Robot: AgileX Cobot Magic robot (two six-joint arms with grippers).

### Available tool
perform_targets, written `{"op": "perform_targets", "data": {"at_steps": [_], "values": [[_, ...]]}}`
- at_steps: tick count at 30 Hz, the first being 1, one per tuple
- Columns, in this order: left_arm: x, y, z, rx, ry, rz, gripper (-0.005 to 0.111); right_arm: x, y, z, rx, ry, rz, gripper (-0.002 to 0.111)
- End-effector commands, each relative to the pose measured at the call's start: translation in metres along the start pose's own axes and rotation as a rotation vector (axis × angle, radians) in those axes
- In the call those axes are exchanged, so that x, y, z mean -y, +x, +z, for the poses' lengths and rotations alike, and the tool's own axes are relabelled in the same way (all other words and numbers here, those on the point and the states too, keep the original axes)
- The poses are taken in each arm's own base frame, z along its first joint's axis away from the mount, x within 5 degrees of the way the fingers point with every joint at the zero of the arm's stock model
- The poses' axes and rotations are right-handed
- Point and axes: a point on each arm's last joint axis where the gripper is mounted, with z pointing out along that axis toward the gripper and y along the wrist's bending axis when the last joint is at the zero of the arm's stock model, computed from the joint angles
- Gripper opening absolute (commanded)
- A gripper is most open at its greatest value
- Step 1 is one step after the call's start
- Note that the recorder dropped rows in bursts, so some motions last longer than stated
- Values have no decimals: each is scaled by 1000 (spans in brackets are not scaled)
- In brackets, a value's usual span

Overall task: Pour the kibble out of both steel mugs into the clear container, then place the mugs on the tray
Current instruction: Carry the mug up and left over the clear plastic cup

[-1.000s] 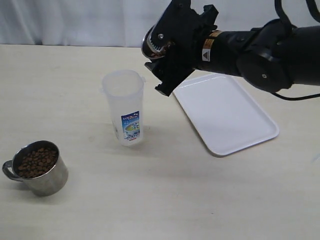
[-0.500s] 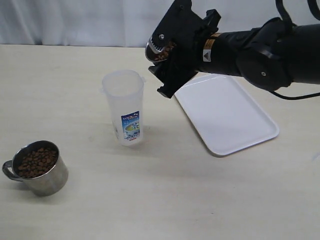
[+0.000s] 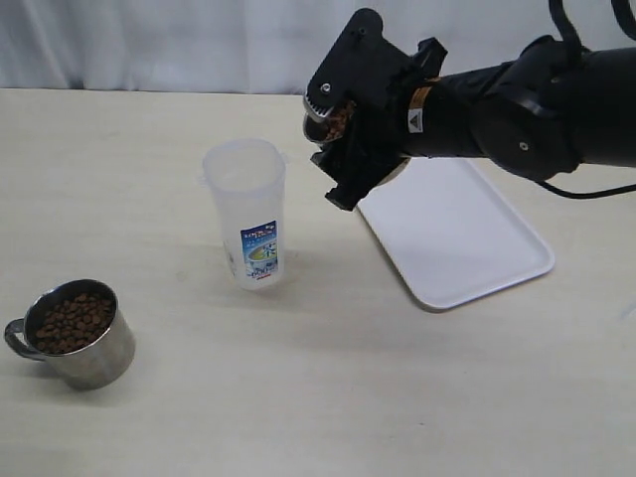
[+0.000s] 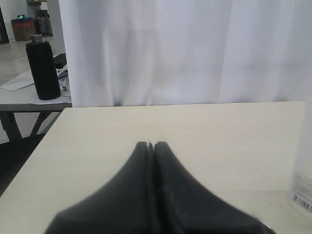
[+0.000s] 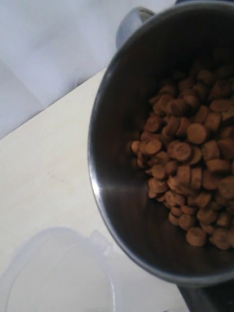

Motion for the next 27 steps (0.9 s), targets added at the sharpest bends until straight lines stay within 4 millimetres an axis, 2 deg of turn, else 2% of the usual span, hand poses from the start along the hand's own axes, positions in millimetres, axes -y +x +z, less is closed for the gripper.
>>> {"op": "perform_targets", "data": {"at_steps": [1, 3, 6, 8, 9, 11, 20, 26, 27], "values": [[0, 0, 0, 9, 0, 3, 0, 7, 1, 0, -13, 25, 11, 5], [0, 0, 0, 9, 0, 3, 0, 11, 3, -1, -23, 64, 92, 5], [0, 0, 0, 9, 0, 3, 0, 15, 4, -1, -24, 165, 67, 5], [0, 0, 0, 9, 0, 3, 0, 9, 4, -1, 14, 144, 42, 5], [0, 0, 0, 9, 0, 3, 0, 6, 4, 0, 23, 123, 107, 5], [0, 0, 0, 9, 0, 3, 0, 6, 4, 0, 24, 122, 109, 5], [0, 0, 0, 9, 0, 3, 0, 2, 2, 0, 42, 75, 52, 5], [0, 0, 0, 9, 0, 3, 0, -1, -4, -4, 65, 65, 4, 5], [0, 0, 0, 9, 0, 3, 0, -6, -8, -5, 70, 68, -24, 5]]}}
